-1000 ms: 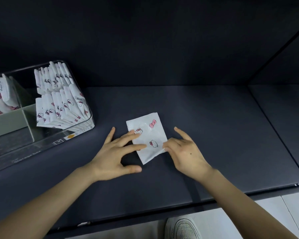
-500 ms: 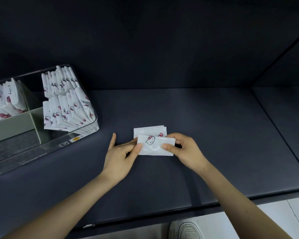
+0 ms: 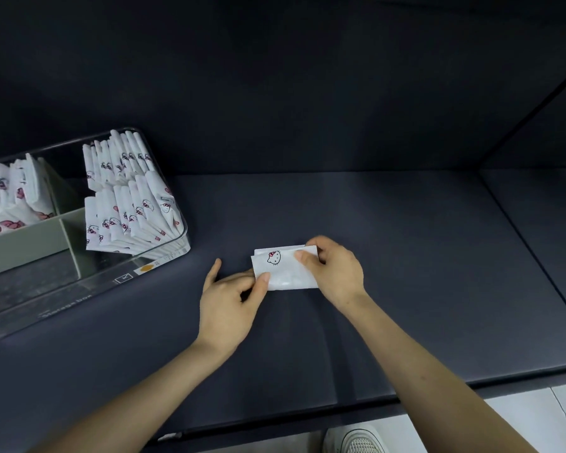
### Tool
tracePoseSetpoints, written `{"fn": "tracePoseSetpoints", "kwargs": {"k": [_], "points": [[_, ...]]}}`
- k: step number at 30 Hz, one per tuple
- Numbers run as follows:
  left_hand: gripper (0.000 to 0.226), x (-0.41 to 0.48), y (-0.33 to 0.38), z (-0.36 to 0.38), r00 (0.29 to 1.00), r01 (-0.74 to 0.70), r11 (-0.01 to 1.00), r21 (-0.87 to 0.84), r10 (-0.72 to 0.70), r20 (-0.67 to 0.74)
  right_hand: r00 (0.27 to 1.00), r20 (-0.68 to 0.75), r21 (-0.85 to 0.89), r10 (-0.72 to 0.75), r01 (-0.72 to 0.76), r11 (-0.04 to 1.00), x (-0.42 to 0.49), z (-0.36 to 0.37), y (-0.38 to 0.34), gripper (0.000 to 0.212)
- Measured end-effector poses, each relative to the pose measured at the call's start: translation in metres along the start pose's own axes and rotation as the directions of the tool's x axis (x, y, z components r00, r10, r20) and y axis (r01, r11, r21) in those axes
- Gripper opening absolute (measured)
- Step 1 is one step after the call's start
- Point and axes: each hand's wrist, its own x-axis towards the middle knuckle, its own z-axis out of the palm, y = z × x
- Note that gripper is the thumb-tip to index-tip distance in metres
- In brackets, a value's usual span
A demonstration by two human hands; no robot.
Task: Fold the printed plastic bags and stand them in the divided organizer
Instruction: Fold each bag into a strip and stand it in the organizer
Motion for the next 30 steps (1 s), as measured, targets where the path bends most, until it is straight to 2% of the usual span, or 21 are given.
{"fn": "tracePoseSetpoints", "kwargs": {"k": [3, 5, 8, 10, 14, 16, 17, 19, 21, 23, 25, 26, 27, 28, 30], "points": [[0.05, 0.0, -0.002, 0.003, 0.995, -0.029, 0.991, 0.133, 0.041, -0.086, 0.997, -0.069, -0.104, -0.019, 0.012, 0.994, 0.0, 0.006, 0.0, 0.026], [0.048, 0.002, -0.003, 0.004, 0.986, 0.015, 0.98, 0.2, 0.019, -0.166, 0.987, -0.152, -0.217, -0.047, 0.013, 0.976, -0.002, 0.012, 0.001, 0.033], [0.047, 0.004, -0.002, 0.005, 0.978, 0.098, 0.971, 0.22, -0.053, -0.2, 0.902, -0.373, -0.359, -0.218, 0.077, 0.93, -0.006, 0.022, 0.002, 0.037], [0.046, 0.004, -0.002, 0.005, 0.979, 0.106, 0.965, 0.239, -0.06, -0.194, 0.848, -0.439, -0.427, -0.296, 0.092, 0.899, -0.008, 0.026, 0.002, 0.036], [0.043, 0.003, -0.001, 0.005, 0.985, 0.086, 0.946, 0.312, -0.033, -0.169, 0.843, -0.43, -0.428, -0.322, 0.124, 0.895, -0.006, 0.028, 0.003, 0.038], [0.037, 0.006, 0.001, 0.002, 0.985, -0.007, 0.928, 0.373, 0.07, -0.156, 0.865, -0.411, -0.428, -0.287, 0.095, 0.899, -0.004, 0.029, 0.001, 0.046], [0.034, 0.009, 0.002, 0.0, 0.98, -0.1, 0.909, 0.405, 0.16, -0.118, 0.879, -0.392, -0.421, -0.273, 0.093, 0.902, -0.002, 0.029, 0.0, 0.052], [0.038, 0.016, 0.001, -0.003, 0.938, -0.332, 0.832, 0.445, 0.34, 0.064, 0.904, -0.338, -0.413, -0.262, 0.107, 0.904, 0.0, 0.031, -0.001, 0.06], [0.049, 0.023, 0.0, -0.001, 0.874, -0.486, 0.747, 0.453, 0.402, 0.274, 0.909, -0.34, -0.426, -0.24, 0.079, 0.902, 0.001, 0.032, -0.001, 0.061], [0.058, 0.025, -0.002, 0.003, 0.871, -0.472, 0.756, 0.454, 0.32, 0.373, 0.919, -0.331, -0.438, -0.215, 0.052, 0.897, 0.0, 0.028, -0.005, 0.054], [0.063, 0.024, -0.006, 0.008, 0.886, -0.421, 0.774, 0.473, 0.239, 0.396, 0.942, -0.288, -0.52, -0.171, -0.004, 0.854, 0.006, 0.025, -0.005, 0.037], [0.064, 0.023, -0.007, 0.01, 0.892, -0.406, 0.773, 0.487, 0.221, 0.394, 0.965, -0.236, -0.557, -0.114, -0.038, 0.829, 0.007, 0.024, -0.005, 0.037], [0.064, 0.022, -0.006, 0.011, 0.899, -0.393, 0.771, 0.5, 0.208, 0.386, 0.967, -0.223, -0.583, -0.121, -0.033, 0.812, 0.007, 0.023, -0.006, 0.04], [0.064, 0.021, -0.006, 0.011, 0.905, -0.382, 0.768, 0.515, 0.199, 0.375, 0.953, -0.242, -0.65, -0.182, -0.02, 0.76, 0.008, 0.022, -0.006, 0.04], [0.059, 0.021, -0.005, 0.013, 0.919, -0.364, 0.755, 0.546, 0.194, 0.344, 0.913, -0.341, -0.686, -0.225, -0.077, 0.723, 0.007, 0.021, -0.003, 0.045]]}}
